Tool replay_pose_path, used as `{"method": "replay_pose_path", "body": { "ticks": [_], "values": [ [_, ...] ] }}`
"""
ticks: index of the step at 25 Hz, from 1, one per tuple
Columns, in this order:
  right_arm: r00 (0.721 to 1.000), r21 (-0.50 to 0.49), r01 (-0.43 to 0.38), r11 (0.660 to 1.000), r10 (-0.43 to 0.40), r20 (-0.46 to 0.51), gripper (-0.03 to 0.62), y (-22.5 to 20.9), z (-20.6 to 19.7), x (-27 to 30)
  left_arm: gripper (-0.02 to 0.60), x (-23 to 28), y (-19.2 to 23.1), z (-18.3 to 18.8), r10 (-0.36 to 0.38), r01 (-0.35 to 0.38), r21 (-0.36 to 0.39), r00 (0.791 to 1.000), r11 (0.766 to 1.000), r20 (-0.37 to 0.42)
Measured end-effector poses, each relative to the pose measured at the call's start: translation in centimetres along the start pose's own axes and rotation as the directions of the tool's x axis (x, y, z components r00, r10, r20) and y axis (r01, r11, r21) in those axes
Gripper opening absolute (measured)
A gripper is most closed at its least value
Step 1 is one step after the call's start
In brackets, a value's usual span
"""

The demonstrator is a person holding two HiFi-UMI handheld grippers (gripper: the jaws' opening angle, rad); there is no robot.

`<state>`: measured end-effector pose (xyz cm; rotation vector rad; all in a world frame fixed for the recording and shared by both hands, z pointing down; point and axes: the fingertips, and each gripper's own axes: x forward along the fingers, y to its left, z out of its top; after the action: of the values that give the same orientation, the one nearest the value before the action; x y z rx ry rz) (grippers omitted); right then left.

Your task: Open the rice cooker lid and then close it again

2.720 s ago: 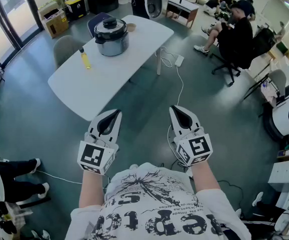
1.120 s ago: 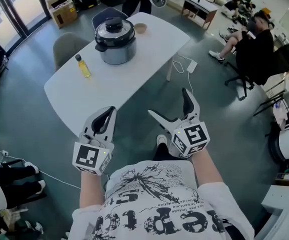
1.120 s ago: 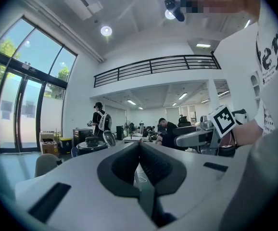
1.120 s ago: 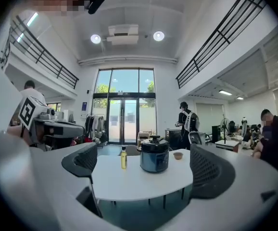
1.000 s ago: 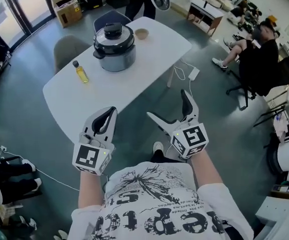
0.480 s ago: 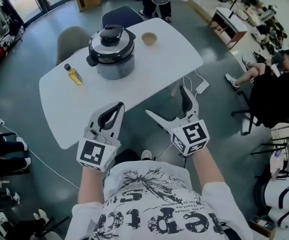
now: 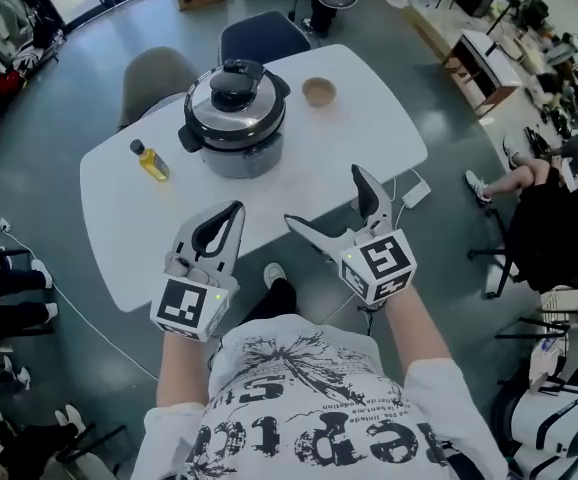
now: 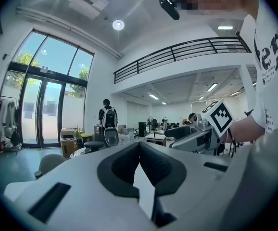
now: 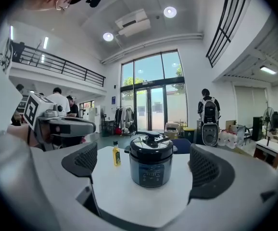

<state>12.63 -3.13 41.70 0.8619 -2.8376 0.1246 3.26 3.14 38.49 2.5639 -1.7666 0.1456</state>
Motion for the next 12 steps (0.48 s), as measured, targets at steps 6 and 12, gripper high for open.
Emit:
{"method": "replay_pose_path", "body": {
  "ticks": [6, 12],
  "values": [
    [0.993, -0.074, -0.083, 0.994, 0.077, -0.084, 0.597, -3.3, 2.7, 10.3, 0.014, 4.7, 8.1, 1.8, 0.068, -0.069, 0.001, 0.997, 0.998, 0.035],
    [0.971, -0.147, -0.182, 0.972, 0.154, -0.181, 0.597, -3.5, 5.1, 22.3, 0.014, 7.4, 17.6, 3.0, 0.129, -0.13, 0.004, 0.99, 0.992, 0.057]
  ]
}}
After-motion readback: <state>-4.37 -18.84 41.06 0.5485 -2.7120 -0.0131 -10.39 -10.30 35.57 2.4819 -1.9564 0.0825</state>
